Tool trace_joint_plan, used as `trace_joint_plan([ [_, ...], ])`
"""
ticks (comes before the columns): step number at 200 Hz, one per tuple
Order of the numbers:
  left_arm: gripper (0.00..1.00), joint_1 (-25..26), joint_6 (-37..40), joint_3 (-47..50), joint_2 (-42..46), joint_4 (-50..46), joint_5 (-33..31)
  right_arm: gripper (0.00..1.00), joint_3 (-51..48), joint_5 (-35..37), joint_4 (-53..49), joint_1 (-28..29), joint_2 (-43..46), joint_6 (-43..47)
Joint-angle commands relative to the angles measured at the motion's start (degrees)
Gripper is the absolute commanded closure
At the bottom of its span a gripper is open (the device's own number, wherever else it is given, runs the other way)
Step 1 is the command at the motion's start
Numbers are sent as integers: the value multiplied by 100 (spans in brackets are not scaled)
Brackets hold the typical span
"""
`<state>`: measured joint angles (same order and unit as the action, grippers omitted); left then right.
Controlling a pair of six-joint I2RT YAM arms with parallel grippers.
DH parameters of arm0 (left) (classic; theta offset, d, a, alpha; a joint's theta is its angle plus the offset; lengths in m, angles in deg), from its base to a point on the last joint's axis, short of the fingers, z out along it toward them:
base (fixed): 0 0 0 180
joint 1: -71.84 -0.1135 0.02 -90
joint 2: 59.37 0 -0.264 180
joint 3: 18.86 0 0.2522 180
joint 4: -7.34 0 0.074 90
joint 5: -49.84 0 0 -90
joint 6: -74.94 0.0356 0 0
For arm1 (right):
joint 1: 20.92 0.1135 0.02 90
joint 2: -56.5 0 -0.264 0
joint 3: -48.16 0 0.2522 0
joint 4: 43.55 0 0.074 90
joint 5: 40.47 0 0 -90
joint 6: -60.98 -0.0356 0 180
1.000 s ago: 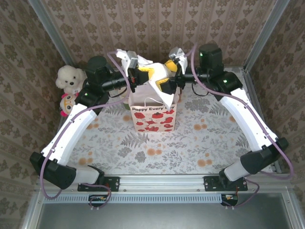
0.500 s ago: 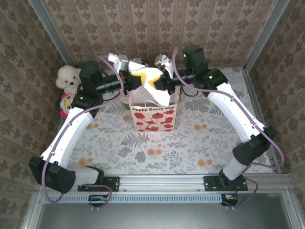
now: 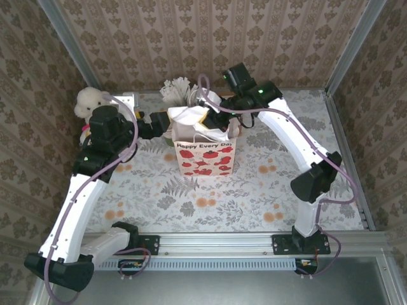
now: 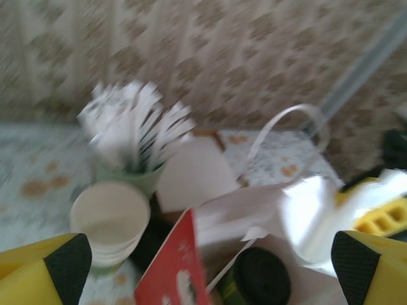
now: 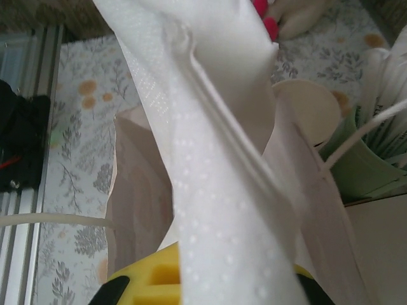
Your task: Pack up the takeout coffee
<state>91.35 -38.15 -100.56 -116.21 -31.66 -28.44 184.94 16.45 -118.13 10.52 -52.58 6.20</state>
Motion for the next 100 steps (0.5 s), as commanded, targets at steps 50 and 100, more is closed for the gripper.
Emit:
trace_joint_plan([
  [50, 0, 295, -1490, 621, 50, -292, -1048, 92, 809, 1145, -1030, 584, -999, 391],
  [100, 1, 600, -1299, 309, -431, -505, -1073, 66, 897, 566, -970, 568, -874, 89],
])
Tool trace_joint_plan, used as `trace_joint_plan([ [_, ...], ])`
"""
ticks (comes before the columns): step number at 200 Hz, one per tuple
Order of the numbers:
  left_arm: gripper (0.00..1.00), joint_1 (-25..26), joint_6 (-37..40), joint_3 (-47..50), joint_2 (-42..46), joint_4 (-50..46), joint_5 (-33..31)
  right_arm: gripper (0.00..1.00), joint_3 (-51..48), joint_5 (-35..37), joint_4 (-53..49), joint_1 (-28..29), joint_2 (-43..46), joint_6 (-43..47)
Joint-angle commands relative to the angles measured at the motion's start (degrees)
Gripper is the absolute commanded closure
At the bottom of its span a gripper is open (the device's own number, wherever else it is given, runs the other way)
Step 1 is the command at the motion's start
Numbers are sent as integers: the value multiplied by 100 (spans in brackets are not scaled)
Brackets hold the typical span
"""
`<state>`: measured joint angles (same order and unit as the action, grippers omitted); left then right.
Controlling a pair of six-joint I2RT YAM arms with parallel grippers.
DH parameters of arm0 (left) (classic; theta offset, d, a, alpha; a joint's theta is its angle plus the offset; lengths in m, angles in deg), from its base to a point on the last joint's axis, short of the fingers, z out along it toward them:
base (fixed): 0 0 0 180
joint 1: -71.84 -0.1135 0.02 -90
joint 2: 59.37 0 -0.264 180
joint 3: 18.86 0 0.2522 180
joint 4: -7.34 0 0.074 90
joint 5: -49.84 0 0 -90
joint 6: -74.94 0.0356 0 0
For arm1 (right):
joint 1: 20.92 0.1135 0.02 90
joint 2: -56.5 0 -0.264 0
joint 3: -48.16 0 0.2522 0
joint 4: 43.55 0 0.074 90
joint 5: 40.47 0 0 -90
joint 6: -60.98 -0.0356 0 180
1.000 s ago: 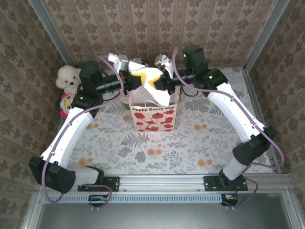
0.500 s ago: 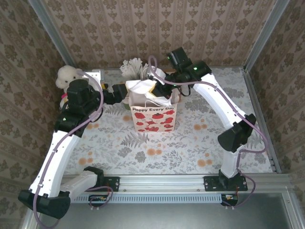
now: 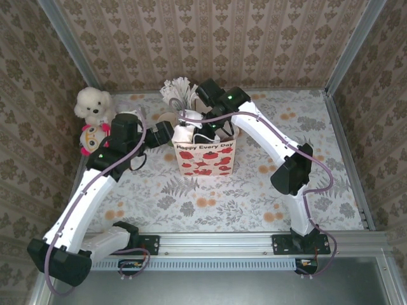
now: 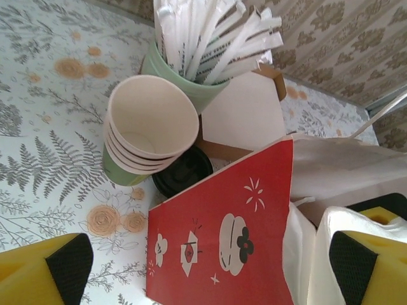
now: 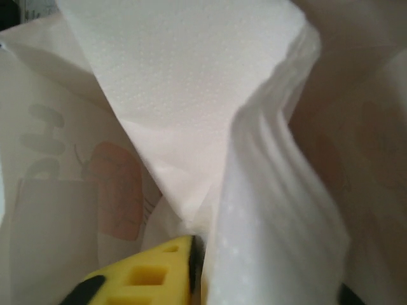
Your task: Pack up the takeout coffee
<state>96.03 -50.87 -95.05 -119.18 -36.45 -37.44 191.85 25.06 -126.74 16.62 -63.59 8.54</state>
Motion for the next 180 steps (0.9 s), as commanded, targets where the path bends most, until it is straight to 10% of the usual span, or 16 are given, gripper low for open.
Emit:
trace_joint_plan([
  [1, 1, 136, -25, -247, -135, -33, -179, 66, 203, -304, -98, -48, 238, -157],
  [47, 0, 144, -28, -218, -77, -17, -479, 46, -729, -962, 931, -439, 1148, -773],
  [77, 0, 148, 49, -243, -101, -42, -566, 67, -1253, -733, 1128, -515, 1294, -851],
  [134, 4, 351, 284, -490, -561, 174, 362, 67, -1405, -335, 1281, -388, 1147, -1127],
  [180, 15, 536, 375, -803, -1015, 117, 406, 38, -1680, -45, 1762, -507, 1996, -2021],
])
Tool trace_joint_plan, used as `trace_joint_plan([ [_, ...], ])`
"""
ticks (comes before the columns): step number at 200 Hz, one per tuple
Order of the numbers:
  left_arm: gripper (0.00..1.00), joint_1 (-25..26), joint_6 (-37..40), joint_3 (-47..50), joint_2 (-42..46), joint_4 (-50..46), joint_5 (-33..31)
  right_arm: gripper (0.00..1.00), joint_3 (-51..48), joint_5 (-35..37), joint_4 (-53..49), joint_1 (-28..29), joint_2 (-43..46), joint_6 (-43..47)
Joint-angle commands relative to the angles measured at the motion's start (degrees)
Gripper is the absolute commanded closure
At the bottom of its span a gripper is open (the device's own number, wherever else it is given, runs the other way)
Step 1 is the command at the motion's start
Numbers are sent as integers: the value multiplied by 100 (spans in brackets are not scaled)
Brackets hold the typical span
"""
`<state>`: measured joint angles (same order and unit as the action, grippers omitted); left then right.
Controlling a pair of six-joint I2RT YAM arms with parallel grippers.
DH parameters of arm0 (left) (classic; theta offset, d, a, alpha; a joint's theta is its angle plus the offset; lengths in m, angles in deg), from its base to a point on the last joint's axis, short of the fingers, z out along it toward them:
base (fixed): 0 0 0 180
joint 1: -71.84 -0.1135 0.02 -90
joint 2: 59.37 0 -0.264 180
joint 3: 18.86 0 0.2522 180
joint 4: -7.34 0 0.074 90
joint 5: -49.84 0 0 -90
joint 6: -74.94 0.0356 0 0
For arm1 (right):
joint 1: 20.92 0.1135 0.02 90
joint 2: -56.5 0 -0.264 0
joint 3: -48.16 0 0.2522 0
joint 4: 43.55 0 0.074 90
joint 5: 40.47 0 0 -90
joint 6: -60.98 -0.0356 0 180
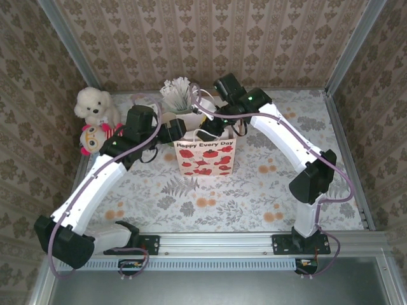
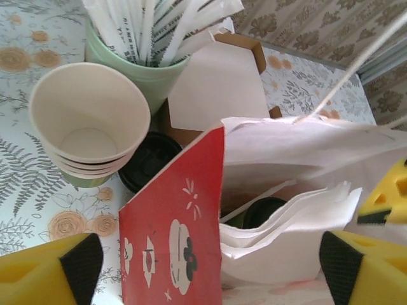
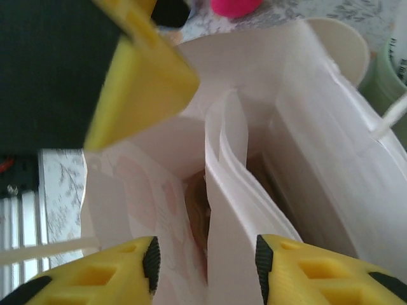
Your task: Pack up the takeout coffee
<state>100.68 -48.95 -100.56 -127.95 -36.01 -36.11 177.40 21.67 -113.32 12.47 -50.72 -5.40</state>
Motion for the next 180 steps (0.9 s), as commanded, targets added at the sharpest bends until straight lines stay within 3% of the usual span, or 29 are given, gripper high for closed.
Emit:
trace_joint_plan([
  [1, 16, 74, 177, -253, -152, 79, 289, 37, -267, 318, 453, -102, 741, -663],
  [42, 19, 370, 155, -425, -623, 319, 682, 0, -2588, 1078, 2781, -923, 2684, -2713],
  [81, 18, 479, 326, -765, -1155, 539, 1078, 0, -4044, 2374, 3222, -1668, 3871, -3567],
  [118, 15, 482, 559, -931, -1330, 513, 1219, 0, -4894, 2823, 3402, -2199, 4427, -3983],
  [147, 6, 319, 889, -885, -910, 242, 866, 0, -5380, 3329, 3551, -2596, 4672, -4254],
  [180, 0, -147, 1246, -303, 195, 278, 365, 0, -6188, 4178, 4098, -3020, 4804, -4384],
])
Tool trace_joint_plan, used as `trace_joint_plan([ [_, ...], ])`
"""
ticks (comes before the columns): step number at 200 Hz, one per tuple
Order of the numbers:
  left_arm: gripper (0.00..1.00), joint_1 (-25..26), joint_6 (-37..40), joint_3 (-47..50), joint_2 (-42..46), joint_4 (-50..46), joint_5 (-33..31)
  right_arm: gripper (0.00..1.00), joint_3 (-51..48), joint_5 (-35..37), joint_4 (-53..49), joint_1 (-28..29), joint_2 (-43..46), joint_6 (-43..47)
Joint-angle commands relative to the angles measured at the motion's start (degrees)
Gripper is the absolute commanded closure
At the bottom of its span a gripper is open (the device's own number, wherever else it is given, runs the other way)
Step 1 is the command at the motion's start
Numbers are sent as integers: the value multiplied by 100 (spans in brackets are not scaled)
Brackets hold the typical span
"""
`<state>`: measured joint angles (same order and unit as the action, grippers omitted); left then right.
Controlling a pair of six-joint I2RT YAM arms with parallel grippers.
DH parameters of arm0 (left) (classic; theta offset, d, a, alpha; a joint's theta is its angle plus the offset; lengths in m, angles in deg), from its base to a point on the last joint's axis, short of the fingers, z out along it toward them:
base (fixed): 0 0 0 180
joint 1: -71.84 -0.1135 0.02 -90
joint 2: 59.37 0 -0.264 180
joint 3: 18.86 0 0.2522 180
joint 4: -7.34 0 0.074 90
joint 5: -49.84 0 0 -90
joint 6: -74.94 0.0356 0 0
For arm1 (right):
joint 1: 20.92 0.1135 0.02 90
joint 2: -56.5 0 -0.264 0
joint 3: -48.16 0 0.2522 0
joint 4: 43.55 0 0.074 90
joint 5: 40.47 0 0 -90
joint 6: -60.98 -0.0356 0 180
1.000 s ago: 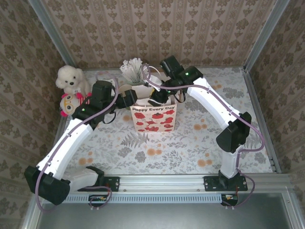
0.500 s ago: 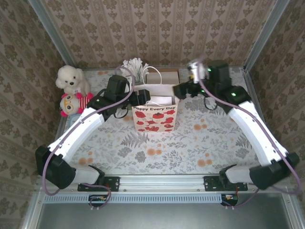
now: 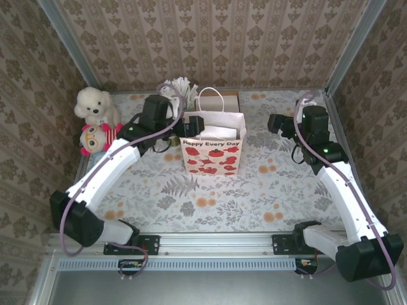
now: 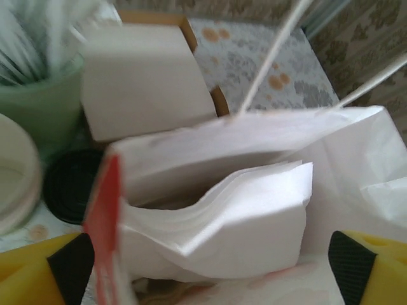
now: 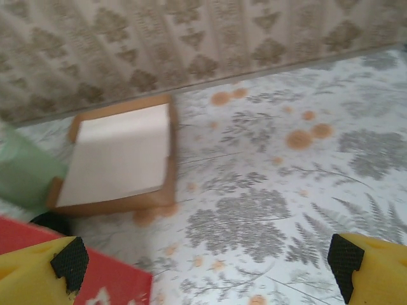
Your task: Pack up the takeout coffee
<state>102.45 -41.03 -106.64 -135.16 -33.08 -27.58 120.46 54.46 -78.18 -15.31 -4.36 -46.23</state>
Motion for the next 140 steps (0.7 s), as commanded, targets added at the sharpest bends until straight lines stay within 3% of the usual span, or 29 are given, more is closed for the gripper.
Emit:
trace_joint_plan([
  [1, 0, -348, 467, 324, 934, -6, -521, 0, -529, 919, 601, -261, 165, -305],
  [15, 0, -717, 630, 835, 1481, 94, -1196, 0, -975, 1386, 941, -411, 132, -430],
  [49, 0, -1422, 979, 2482, 2522, 833, -3939, 0, -2335, 2183, 2410, -679, -145, -342],
  [62, 0, -1760, 1030, 3164, 2771, 1306, -4515, 0, -2681, 1962, 2916, -838, -468, -197],
  [98, 0, -2888, 1037, 4550, 2554, 2695, -3900, 0, -2632, 771, 3711, -981, -1724, 455],
  [126, 0, -3235, 1435, 4894, 1805, 3638, -3159, 0, -2698, 113, 5084, -974, -2265, 789],
  [140, 0, -3314, 1627, 5134, 1394, 4480, -2674, 0, -2533, -228, 5062, -966, -2500, 908],
])
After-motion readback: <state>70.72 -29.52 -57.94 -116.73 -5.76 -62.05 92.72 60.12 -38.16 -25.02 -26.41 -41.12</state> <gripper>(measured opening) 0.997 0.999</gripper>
